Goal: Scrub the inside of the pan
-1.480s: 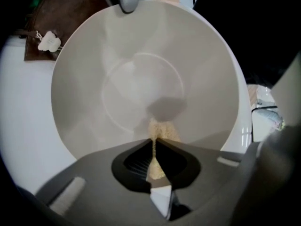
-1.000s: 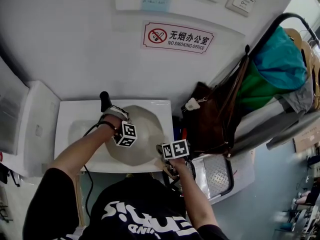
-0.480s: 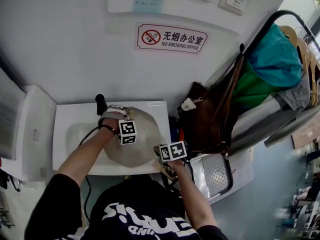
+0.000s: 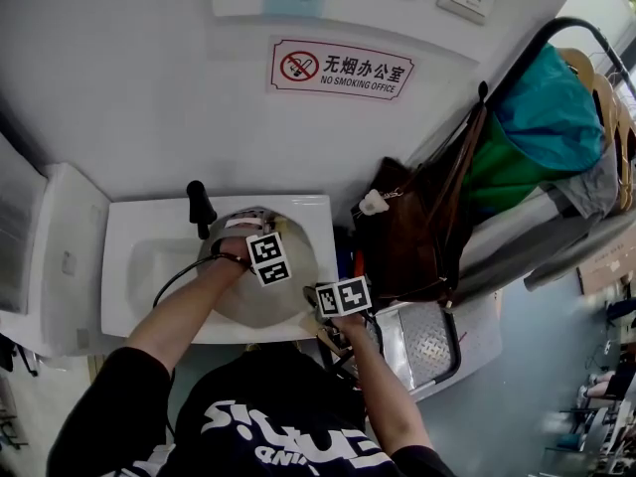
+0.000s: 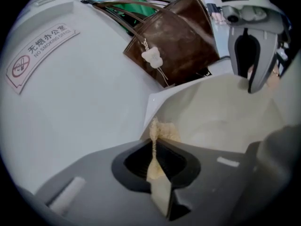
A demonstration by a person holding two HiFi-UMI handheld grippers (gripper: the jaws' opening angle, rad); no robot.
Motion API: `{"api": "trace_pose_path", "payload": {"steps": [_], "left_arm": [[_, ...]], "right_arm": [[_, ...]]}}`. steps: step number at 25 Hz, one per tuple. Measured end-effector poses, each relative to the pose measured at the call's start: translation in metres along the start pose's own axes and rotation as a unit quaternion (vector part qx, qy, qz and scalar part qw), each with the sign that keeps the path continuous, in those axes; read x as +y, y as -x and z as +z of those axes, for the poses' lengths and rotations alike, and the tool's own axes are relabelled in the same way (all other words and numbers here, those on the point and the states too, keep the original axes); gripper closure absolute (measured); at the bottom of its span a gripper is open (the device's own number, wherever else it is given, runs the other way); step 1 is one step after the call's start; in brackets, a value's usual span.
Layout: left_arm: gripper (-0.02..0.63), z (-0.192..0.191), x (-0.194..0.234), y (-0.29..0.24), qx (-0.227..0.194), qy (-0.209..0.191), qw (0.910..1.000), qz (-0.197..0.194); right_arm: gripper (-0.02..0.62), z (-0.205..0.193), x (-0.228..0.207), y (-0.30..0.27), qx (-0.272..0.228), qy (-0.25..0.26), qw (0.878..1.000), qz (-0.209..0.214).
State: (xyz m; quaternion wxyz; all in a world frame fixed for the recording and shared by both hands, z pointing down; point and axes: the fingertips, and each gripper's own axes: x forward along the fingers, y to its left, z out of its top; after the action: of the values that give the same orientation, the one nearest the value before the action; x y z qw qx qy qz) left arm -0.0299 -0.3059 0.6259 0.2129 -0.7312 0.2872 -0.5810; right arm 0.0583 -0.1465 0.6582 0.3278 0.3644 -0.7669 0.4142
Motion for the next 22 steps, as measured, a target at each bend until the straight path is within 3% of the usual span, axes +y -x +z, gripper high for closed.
{"api": "trace_pose_path", "payload": {"steps": [4,9,13,17,22], "left_arm": [[0.585,0.027,-0.026,0.002,-0.032,0.046,0.9977,-0.039],[0.584,0.048,-0.062,0.006,-0.057,0.096,0.9886,-0.101],[0.585,0.052,-0.09,0.013,-0.07,0.137,0.9755,-0.157],[0.586,0.057,-0.117,0.025,-0.083,0.174,0.955,-0.226],[0.586,0.058,-0.142,0.037,-0.091,0.176,0.9429,-0.268]], "right_arm": [[0.497,0.0,0.0,0.0,-0.006,-0.002,1.0,0.007],[0.497,0.0,0.001,0.0,-0.009,0.0,1.0,0.008],[0.497,0.0,0.001,0.001,-0.01,0.0,1.0,0.009],[0.497,0.0,0.001,0.002,-0.011,0.004,1.0,0.004],[0.499,-0.001,0.0,0.002,-0.01,0.004,1.0,0.0]]}}
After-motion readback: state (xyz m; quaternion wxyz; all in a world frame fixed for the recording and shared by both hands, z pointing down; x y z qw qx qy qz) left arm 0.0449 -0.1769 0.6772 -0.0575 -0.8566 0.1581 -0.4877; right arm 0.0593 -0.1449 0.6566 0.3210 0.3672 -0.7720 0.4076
